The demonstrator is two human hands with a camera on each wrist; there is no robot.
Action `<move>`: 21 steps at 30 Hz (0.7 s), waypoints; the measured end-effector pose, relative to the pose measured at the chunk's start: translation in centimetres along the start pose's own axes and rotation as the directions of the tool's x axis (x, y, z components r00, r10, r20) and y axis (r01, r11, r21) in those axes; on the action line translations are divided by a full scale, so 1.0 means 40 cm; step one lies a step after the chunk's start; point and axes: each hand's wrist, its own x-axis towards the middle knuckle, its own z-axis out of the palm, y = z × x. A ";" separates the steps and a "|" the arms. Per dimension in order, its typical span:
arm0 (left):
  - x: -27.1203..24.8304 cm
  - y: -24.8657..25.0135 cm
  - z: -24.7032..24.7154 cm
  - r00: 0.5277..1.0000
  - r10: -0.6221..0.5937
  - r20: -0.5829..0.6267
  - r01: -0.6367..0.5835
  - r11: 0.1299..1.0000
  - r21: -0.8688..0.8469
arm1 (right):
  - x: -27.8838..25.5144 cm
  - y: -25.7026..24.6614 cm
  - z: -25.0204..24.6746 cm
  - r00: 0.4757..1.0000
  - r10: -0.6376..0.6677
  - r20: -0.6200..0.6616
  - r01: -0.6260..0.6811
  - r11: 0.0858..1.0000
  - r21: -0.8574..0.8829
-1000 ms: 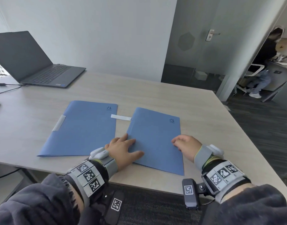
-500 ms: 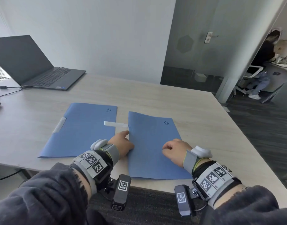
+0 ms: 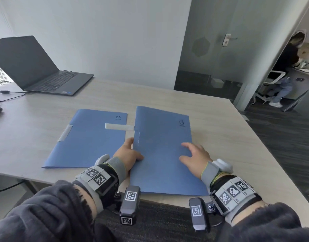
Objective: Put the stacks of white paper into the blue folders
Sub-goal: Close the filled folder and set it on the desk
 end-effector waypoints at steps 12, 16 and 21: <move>0.011 0.012 -0.052 0.997 0.063 -0.034 -0.063 0.998 0.013 | -0.013 0.006 0.002 0.980 0.056 0.188 -0.191 0.504 0.842; 0.010 0.043 -0.083 0.980 0.170 -0.107 -0.129 0.941 0.313 | -0.003 0.014 0.002 0.992 0.077 0.097 -0.123 0.517 0.847; 0.013 0.099 -0.137 0.814 0.546 -0.200 -0.293 0.683 0.670 | -0.004 0.013 -0.007 0.997 0.054 0.062 -0.081 0.532 0.843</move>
